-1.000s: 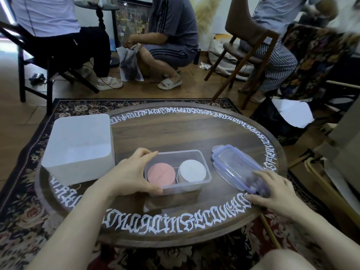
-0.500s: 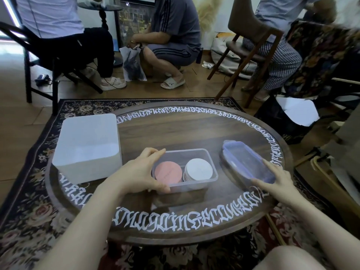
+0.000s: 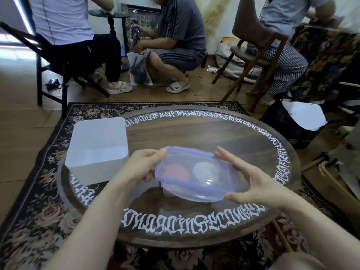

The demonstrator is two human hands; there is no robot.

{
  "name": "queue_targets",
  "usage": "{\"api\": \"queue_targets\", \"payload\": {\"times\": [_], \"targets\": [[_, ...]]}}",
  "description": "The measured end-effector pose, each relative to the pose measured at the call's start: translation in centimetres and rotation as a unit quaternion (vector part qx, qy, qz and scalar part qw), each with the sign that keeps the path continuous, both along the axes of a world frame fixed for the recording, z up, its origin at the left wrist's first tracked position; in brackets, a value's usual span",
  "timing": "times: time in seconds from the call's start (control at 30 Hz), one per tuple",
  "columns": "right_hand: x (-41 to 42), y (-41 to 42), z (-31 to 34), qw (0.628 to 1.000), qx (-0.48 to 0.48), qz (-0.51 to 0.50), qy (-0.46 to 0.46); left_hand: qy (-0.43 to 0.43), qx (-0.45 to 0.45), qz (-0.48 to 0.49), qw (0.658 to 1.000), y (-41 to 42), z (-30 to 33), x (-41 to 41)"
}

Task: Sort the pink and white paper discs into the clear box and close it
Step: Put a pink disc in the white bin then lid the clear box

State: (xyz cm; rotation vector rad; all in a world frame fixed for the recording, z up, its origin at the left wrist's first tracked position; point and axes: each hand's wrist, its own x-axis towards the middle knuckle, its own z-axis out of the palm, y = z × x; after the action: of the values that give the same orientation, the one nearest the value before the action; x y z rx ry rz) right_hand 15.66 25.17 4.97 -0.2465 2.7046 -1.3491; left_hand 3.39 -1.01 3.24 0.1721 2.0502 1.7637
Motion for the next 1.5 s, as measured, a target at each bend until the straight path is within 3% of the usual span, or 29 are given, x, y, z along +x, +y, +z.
{"api": "queue_targets", "payload": {"times": [0.1,0.2,0.3,0.37,0.47,0.8,1.17,1.5], "targets": [[-1.1,-0.4,-0.3,1.0,0.005,-0.012,-0.016,-0.061,0.034,0.037,0.997,-0.7,-0.4,-0.3],[-1.7,-0.6,-1.3,0.992,-0.053,-0.096,-0.066,-0.089,0.025,0.054,0.994,-1.1,-1.1,-0.9],[-2.7,-1.3,-2.3,0.962,-0.14,-0.23,-0.037,-0.048,-0.035,0.054,0.997,-0.6,-2.1,-1.2],[-3.5,-1.9,-2.4,0.941,-0.149,-0.304,-0.022,-0.018,-0.057,0.064,0.996,-0.4,-2.5,-1.2],[-4.7,-2.3,-2.4,0.916,-0.175,-0.355,-0.071,0.017,-0.07,0.082,0.994,0.0,-2.7,-1.1],[-4.2,-2.6,-3.2,0.902,-0.191,-0.379,-0.075,0.047,-0.143,0.064,0.987,0.4,-3.0,-1.3],[-3.9,-1.6,-3.6,0.945,0.041,-0.323,-0.045,0.013,-0.129,0.067,0.989,1.1,-3.0,-0.8],[-4.5,-1.0,-3.3,0.931,-0.105,-0.336,-0.093,0.009,-0.099,0.104,0.99,2.1,-3.7,0.5]]}}
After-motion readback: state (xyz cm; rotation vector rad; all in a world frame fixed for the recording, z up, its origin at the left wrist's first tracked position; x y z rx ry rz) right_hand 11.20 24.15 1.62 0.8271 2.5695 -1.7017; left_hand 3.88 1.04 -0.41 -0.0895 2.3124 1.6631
